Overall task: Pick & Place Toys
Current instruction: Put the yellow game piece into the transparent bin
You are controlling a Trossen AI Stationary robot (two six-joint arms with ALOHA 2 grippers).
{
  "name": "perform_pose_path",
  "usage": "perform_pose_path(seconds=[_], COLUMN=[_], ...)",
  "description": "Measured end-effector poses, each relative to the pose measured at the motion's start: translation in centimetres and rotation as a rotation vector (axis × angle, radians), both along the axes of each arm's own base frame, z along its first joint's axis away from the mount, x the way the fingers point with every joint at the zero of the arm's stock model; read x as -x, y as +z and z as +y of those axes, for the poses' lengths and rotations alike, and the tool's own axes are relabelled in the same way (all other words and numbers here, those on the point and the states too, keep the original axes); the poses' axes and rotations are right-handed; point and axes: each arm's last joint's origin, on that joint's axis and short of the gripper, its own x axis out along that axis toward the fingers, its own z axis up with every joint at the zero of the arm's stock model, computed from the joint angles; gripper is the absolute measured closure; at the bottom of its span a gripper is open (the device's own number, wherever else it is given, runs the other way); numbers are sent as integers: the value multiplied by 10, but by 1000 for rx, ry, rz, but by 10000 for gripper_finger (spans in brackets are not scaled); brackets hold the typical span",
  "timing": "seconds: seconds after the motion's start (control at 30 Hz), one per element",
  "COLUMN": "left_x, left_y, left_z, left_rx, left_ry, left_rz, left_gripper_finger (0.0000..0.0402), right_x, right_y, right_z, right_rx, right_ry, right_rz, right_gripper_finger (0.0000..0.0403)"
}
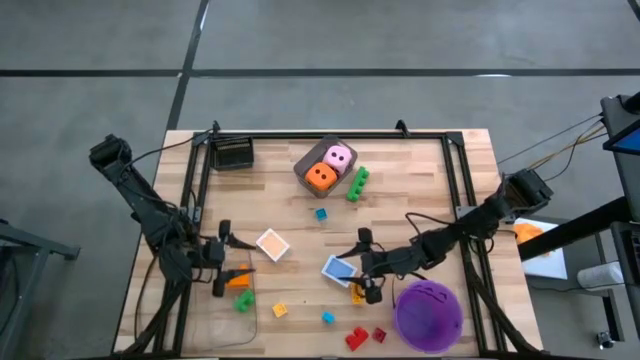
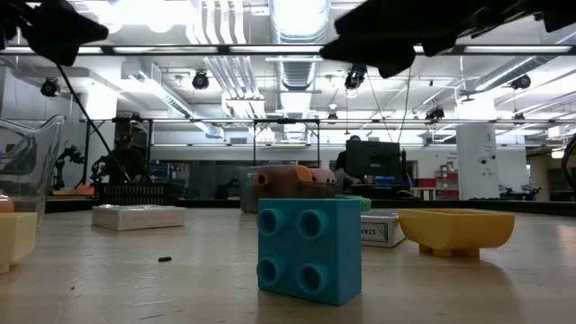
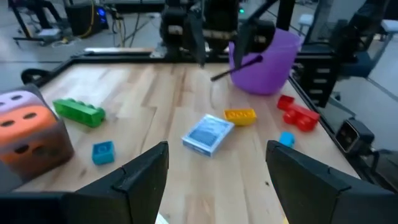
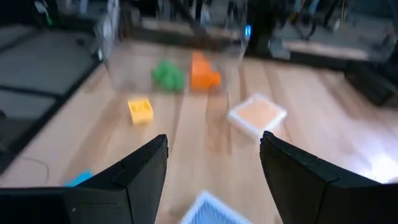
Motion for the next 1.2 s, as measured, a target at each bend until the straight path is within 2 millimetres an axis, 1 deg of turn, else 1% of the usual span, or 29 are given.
perform_pose_path(seconds=[0.2,0.33,0.43,0.53,0.6,0.73,0.83,0.9,1.07,1.2], left_x=[-3,-5,-7,-9,-11,-14,-15,-15,-15,-14], left_y=[1,2,3,5,5,5,4,4,4,-2], left_z=[2,4,5,7,9,13,14,15,15,16], left_rx=[-8,-9,-10,-17,-28,-28,-28,-28,-26,-35], left_ry=[19,31,44,60,73,99,109,113,115,116], left_rz=[-8,-15,-27,-37,-39,-39,-38,-38,-37,-30], left_gripper_finger=[130,130,130,130,130,130,130,130,130,130], right_x=[-8,-12,-17,-25,-33,-53,-72,-85,-125,-150], right_y=[10,18,18,14,9,1,-3,-9,-14,-22], right_z=[-2,-11,-22,-31,-32,-24,-17,-12,11,30], right_rx=[40,81,95,42,-1,-27,-12,-12,-57,-19], right_ry=[-44,-80,-105,-64,-15,73,103,140,286,339], right_rz=[233,324,363,376,368,322,327,352,346,398], right_gripper_finger=[153,153,153,153,153,153,153,153,153,153])
